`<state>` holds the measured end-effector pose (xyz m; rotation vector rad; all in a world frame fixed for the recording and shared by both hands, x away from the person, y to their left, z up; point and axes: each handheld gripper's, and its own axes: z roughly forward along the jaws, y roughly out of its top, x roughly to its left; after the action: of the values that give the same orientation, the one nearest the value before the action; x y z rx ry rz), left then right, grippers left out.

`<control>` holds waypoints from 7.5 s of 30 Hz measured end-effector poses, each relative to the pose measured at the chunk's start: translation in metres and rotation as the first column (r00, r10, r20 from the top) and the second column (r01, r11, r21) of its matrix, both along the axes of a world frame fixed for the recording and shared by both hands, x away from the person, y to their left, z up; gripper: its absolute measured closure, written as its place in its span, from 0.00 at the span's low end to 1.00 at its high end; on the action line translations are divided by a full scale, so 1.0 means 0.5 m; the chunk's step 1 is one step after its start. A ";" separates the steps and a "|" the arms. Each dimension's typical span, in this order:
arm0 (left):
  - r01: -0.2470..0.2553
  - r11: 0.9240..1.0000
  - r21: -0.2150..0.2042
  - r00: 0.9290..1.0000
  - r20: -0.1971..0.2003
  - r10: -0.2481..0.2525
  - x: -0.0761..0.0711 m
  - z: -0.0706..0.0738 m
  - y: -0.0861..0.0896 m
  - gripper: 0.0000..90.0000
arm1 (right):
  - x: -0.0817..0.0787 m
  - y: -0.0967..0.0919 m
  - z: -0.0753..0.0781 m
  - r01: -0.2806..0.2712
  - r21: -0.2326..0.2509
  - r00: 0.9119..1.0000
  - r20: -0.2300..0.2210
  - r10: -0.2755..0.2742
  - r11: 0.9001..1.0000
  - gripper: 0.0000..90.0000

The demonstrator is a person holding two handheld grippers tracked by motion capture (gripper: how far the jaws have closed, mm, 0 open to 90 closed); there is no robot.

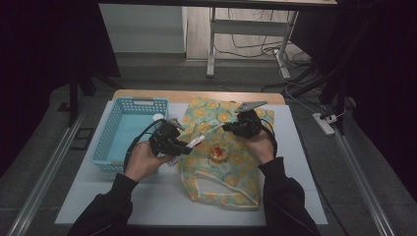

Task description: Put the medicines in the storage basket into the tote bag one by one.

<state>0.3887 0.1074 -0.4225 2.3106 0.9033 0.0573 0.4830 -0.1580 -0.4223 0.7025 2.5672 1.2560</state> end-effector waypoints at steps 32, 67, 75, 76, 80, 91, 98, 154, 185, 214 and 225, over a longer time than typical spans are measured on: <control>0.022 0.996 0.087 1.000 0.012 -0.023 0.097 -0.082 -0.146 0.81 | -0.002 0.002 0.000 0.002 0.007 1.000 0.014 -0.002 1.000 1.00; -0.073 0.992 0.100 0.997 0.020 0.071 0.162 -0.126 -0.142 0.71 | 0.006 0.010 -0.022 0.024 -0.005 0.999 0.023 -0.023 1.000 1.00; -0.032 0.999 0.021 0.999 -0.002 0.032 0.146 -0.113 -0.129 0.61 | 0.006 0.007 -0.019 0.029 0.004 0.999 0.026 -0.029 1.000 1.00; -0.025 1.000 0.008 1.000 -0.005 0.025 0.144 -0.112 -0.127 0.59 | 0.006 0.006 -0.019 0.029 0.005 0.999 0.027 -0.029 1.000 1.00; 0.001 0.999 -0.037 1.000 -0.009 -0.001 0.133 -0.102 -0.115 0.50 | 0.007 0.005 -0.018 0.028 0.006 0.999 0.026 -0.028 1.000 1.00; 0.066 0.990 -0.121 0.997 0.038 -0.062 0.090 -0.062 -0.097 0.34 | 0.006 0.006 -0.017 0.024 0.004 0.999 0.025 -0.024 1.000 1.00; 0.055 0.988 -0.143 0.997 0.056 -0.047 0.078 -0.041 -0.079 0.25 | 0.005 0.006 -0.017 0.023 0.005 0.999 0.025 -0.023 1.000 1.00; -0.293 0.953 -0.075 0.946 0.121 0.301 0.116 -0.071 0.242 0.00 | 0.007 0.005 -0.021 0.024 -0.004 1.000 0.019 -0.024 1.000 1.00; -0.392 0.917 0.078 0.918 0.101 0.384 0.221 -0.130 0.257 0.01 | 0.007 0.004 -0.019 0.020 -0.002 1.000 0.025 -0.020 1.000 1.00; -0.318 0.945 0.075 0.947 0.066 0.313 0.258 -0.144 0.245 0.55 | 0.007 0.000 -0.015 0.020 0.004 0.999 0.028 -0.020 1.000 1.00; -0.370 0.925 0.084 0.929 0.038 0.368 0.253 -0.135 0.255 0.56 | 0.007 0.000 -0.015 0.020 0.006 0.999 0.028 -0.021 1.000 1.00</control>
<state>0.5151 0.2348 -0.4899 2.1842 1.3403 0.2879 0.4867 -0.1580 -0.4299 0.7055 2.5286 1.2585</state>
